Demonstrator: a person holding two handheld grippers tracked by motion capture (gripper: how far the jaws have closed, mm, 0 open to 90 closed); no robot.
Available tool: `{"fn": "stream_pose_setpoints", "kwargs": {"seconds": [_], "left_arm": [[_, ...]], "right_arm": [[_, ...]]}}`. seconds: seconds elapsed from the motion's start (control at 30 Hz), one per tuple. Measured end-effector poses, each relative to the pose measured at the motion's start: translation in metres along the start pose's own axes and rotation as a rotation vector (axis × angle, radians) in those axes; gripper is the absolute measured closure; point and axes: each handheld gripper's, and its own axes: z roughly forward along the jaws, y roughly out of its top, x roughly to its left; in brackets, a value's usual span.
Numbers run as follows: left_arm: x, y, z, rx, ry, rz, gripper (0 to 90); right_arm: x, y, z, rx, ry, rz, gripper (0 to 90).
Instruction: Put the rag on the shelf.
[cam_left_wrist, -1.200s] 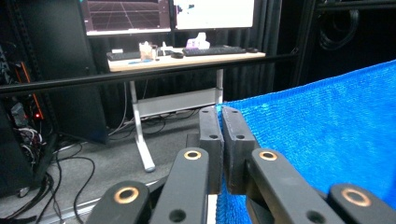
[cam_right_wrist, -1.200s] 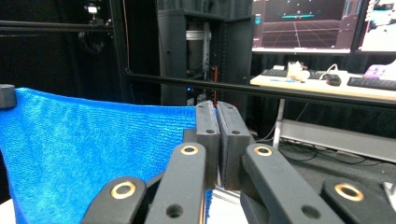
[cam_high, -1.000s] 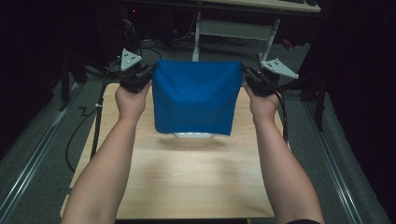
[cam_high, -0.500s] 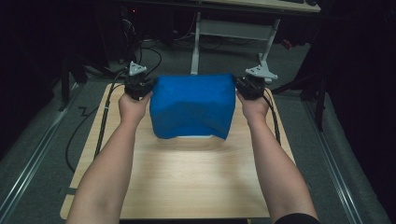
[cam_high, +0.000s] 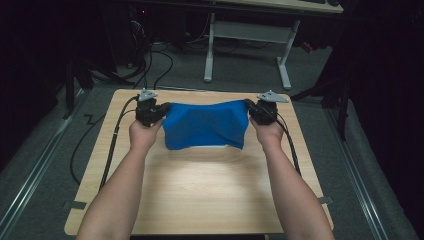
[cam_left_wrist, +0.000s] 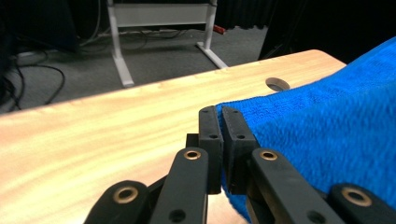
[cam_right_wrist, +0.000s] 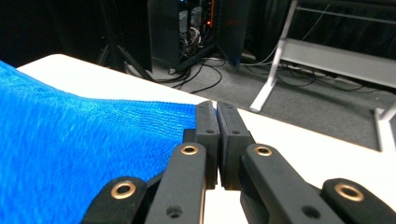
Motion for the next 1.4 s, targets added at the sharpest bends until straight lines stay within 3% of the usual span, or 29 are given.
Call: {"fn": "stream_pose_setpoints", "kwargs": {"seconds": [0.1, 0.3, 0.6, 0.9, 1.1, 1.27, 1.4], "left_arm": [[0.0, -0.011, 0.001, 0.006, -0.022, -0.031, 87.7], [-0.001, -0.024, 0.006, 0.011, -0.032, -0.042, 87.7], [-0.005, -0.04, 0.021, 0.045, -0.063, -0.06, 87.6], [-0.006, -0.046, 0.028, 0.043, -0.082, -0.094, 87.1], [-0.004, -0.052, 0.037, 0.091, -0.075, -0.116, 86.8], [-0.004, -0.053, 0.037, 0.093, -0.072, -0.132, 78.6], [-0.003, -0.052, 0.03, 0.079, -0.037, -0.116, 69.4]], "right_arm": [[0.003, -0.011, 0.0, 0.015, 0.006, 0.001, 89.2], [0.006, -0.031, 0.002, 0.054, 0.019, 0.012, 89.2], [0.014, -0.051, 0.012, 0.096, 0.028, -0.013, 89.3], [0.013, -0.064, 0.017, 0.12, 0.017, -0.013, 89.3], [0.01, -0.076, 0.018, 0.146, 0.012, 0.011, 89.2], [0.01, -0.077, 0.017, 0.143, 0.018, 0.014, 88.2], [0.008, -0.074, 0.014, 0.133, 0.026, 0.032, 79.3]]}}
